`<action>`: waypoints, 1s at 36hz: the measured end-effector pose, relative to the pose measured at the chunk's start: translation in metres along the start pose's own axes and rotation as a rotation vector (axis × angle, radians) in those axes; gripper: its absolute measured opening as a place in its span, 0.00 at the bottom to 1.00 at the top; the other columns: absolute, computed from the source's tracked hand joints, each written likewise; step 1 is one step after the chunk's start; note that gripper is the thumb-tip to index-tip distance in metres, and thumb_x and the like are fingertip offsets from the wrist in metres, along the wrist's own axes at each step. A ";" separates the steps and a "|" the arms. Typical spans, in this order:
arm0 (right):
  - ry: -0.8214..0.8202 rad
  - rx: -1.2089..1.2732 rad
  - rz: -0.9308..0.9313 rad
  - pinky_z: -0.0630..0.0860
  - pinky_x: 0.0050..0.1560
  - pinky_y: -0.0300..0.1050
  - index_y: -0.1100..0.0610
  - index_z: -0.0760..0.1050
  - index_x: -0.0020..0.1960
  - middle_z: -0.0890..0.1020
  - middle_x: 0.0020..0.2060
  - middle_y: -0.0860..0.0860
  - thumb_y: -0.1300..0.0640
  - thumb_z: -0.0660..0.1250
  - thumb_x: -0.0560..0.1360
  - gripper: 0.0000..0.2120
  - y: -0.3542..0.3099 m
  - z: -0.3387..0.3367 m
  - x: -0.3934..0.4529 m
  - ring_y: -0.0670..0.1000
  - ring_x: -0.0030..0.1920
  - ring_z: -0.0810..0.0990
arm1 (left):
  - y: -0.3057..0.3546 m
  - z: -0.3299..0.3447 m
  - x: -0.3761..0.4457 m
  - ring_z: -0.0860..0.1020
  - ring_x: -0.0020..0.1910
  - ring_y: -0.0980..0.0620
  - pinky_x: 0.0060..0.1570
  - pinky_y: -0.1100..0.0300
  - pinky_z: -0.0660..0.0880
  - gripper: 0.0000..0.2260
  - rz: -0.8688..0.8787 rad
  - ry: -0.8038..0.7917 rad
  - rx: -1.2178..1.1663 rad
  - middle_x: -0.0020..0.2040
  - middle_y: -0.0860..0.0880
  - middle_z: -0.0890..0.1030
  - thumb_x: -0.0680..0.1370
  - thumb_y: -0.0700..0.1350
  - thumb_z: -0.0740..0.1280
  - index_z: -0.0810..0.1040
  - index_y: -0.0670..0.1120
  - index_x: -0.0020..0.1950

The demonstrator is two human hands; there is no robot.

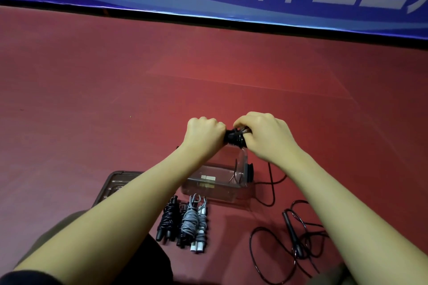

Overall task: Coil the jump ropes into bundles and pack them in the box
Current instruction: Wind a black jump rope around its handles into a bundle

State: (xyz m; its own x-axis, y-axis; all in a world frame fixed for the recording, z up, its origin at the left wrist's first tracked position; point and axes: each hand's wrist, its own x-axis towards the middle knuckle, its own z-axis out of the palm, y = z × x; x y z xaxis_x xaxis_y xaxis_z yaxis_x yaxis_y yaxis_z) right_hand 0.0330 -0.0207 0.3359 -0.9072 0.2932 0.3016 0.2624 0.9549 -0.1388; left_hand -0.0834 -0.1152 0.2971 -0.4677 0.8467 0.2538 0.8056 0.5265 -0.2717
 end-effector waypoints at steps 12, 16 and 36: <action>0.125 -0.021 0.070 0.63 0.42 0.43 0.53 0.78 0.50 0.81 0.48 0.47 0.63 0.62 0.72 0.11 0.004 -0.001 0.004 0.54 0.51 0.77 | -0.007 -0.001 -0.006 0.67 0.24 0.47 0.26 0.66 0.51 0.07 0.311 0.099 -0.063 0.26 0.49 0.74 0.70 0.41 0.66 0.72 0.46 0.31; 0.091 0.050 0.149 0.68 0.43 0.43 0.51 0.80 0.45 0.82 0.44 0.45 0.55 0.67 0.75 0.03 0.011 0.000 0.008 0.52 0.50 0.78 | -0.011 -0.003 -0.006 0.63 0.15 0.48 0.29 0.67 0.55 0.07 0.464 0.255 -0.127 0.17 0.50 0.67 0.60 0.42 0.65 0.68 0.47 0.23; -0.117 0.585 0.227 0.64 0.31 0.44 0.54 0.64 0.32 0.72 0.28 0.52 0.62 0.64 0.73 0.13 -0.002 0.018 0.006 0.51 0.30 0.68 | 0.002 -0.031 -0.006 0.75 0.34 0.38 0.31 0.55 0.65 0.15 -0.246 0.263 -0.975 0.36 0.45 0.77 0.74 0.43 0.65 0.61 0.47 0.54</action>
State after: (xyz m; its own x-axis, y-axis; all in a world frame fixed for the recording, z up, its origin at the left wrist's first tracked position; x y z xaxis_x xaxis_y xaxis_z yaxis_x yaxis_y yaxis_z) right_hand 0.0211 -0.0217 0.3206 -0.8887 0.4466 0.1034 0.2595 0.6761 -0.6896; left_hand -0.0684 -0.1214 0.3236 -0.6594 0.6192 0.4264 0.6976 0.2924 0.6541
